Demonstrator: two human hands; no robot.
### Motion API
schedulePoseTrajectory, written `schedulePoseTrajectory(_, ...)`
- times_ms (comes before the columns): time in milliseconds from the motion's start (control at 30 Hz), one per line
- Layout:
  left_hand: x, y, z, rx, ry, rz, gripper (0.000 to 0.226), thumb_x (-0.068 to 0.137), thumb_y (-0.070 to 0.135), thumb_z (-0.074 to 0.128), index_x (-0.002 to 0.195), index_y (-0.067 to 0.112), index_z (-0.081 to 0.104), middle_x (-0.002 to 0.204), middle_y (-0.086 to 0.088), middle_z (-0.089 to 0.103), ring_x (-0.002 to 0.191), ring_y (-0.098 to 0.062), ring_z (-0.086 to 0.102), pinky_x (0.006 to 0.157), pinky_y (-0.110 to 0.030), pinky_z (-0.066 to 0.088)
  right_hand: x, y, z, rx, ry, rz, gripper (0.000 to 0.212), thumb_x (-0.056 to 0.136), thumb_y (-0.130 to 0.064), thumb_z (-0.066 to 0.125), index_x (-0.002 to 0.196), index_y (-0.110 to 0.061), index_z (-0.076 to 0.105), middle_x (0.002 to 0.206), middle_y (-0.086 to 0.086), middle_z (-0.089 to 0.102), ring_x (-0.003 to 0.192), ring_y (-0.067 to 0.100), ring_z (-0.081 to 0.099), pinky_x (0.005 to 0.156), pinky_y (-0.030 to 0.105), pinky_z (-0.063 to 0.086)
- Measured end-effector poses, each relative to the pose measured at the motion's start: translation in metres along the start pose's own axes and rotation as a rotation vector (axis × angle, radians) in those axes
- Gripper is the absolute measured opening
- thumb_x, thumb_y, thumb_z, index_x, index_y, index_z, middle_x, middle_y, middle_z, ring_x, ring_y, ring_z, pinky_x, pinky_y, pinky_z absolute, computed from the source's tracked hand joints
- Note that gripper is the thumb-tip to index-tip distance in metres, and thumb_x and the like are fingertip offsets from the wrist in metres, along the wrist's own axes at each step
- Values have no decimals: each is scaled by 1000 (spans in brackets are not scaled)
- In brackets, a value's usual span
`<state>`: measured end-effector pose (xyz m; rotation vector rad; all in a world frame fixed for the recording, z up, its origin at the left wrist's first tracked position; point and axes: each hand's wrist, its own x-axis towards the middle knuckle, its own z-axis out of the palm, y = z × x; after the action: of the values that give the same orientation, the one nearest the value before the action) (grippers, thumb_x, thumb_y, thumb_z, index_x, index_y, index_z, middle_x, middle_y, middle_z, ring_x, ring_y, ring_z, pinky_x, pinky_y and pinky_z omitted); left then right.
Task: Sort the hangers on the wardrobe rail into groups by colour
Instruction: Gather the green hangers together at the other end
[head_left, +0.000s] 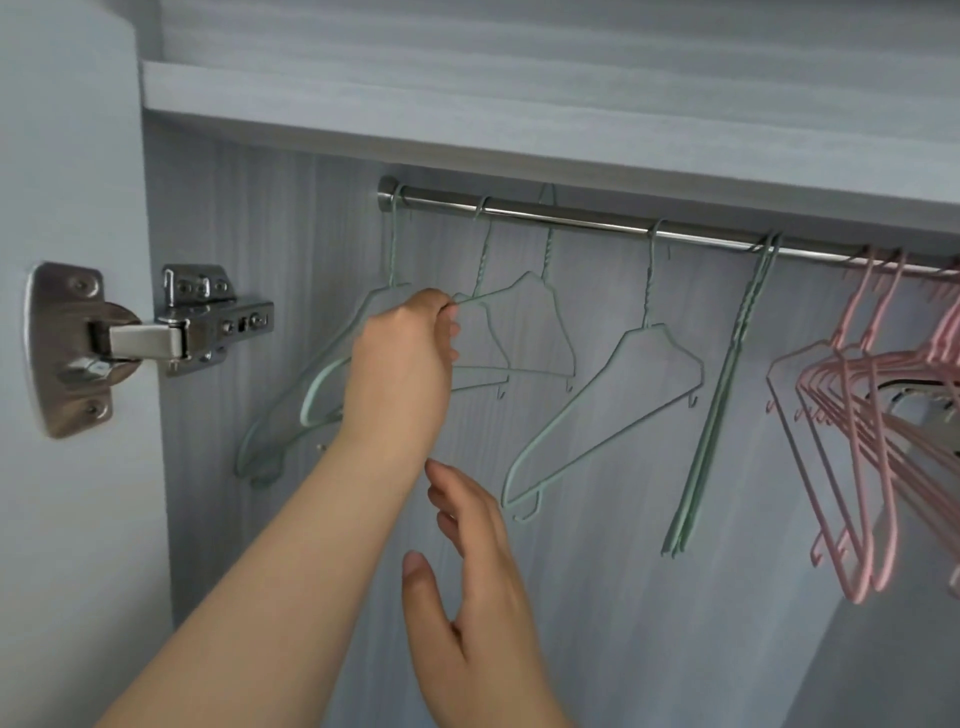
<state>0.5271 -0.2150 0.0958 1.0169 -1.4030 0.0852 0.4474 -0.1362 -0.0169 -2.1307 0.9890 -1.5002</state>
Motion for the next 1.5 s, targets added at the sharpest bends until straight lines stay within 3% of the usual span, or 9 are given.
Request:
schedulePoseTrajectory(400, -54, -55, 35, -20, -188, -273, 23, 86, -4, 40, 87, -1, 62, 82, -18, 65, 68, -31, 64, 66, -35, 52, -38, 52, -18, 87, -61, 216, 45, 74, -29, 45, 107, -60, 46, 119, -26, 46, 111, -6, 50, 93, 4, 37)
schedulePoseTrajectory(600, -144, -83, -7, -93, -125, -379, 27, 90, -4, 40, 90, 13, 62, 76, -7, 64, 53, -11, 62, 57, -17, 50, -61, 115, -22, 81, 11, 559, 29, 89, -3, 50, 100, -29, 55, 123, 3, 50, 98, 5, 53, 76, -3, 38)
schedulePoseTrajectory(800, -190, -110, -52, -217, -149, -512, 25, 91, 2, 43, 84, 18, 61, 78, -1, 66, 54, 0, 63, 56, -5, 49, -67, 163, -42, -41, 70, 797, 55, 94, -18, 49, 143, -14, 25, 149, 7, 26, 134, 19, 32, 112, 24, 23)
schedulePoseTrajectory(1000, -206, -114, -56, -266, -263, -569, 30, 90, -1, 43, 79, 21, 61, 70, 14, 71, 52, -3, 64, 52, -6, 49, -72, 197, -87, -572, 17, 807, 67, 90, -43, 48, 146, -22, 18, 155, 12, 13, 143, 28, 12, 116, 39, 10)
schedulePoseTrajectory(1100, -213, -121, -52, -280, -268, -585, 31, 89, -2, 44, 79, 21, 63, 67, 12, 71, 53, -4, 63, 53, -6, 49, -79, 211, -112, -713, -255, 853, 38, 92, -51, 36, 111, -25, 56, 131, 7, 54, 129, 26, 40, 109, 41, 23)
schedulePoseTrajectory(1167, -216, -129, -48, -230, -284, -601, 31, 88, 0, 48, 76, 24, 64, 62, 4, 69, 61, -2, 63, 57, -2, 46, -83, 208, -125, -600, -335, 841, 39, 94, -48, 34, 69, -21, 46, 79, 5, 59, 87, 24, 58, 79, 29, 38)
schedulePoseTrajectory(1267, -219, -149, -36, 57, -363, -553, 21, 87, 2, 52, 96, 11, 69, 104, -15, 65, 97, 3, 57, 87, -7, 39, -83, 197, -136, -693, -369, 764, 48, 94, -47, 36, 55, -20, 30, 55, -3, 36, 53, 11, 38, 51, 23, 26)
schedulePoseTrajectory(1333, -223, -156, -23, 265, -494, -609, 38, 88, 13, 53, 126, 7, 50, 137, -22, 43, 128, -24, 38, 109, -32, 25, -79, 191, -137, -747, -348, 730, 49, 93, -48, 38, 53, -20, 31, 54, -5, 37, 50, 6, 35, 49, 23, 25)
schedulePoseTrajectory(1500, -241, -137, 4, 494, -738, -529, 79, 86, 47, 48, 143, 27, -3, 155, -2, -7, 141, -27, -11, 113, -48, -1, -68, 170, -142, -549, -330, 846, 45, 92, -44, 46, 54, -20, 46, 56, -5, 44, 53, 7, 42, 51, 19, 32)
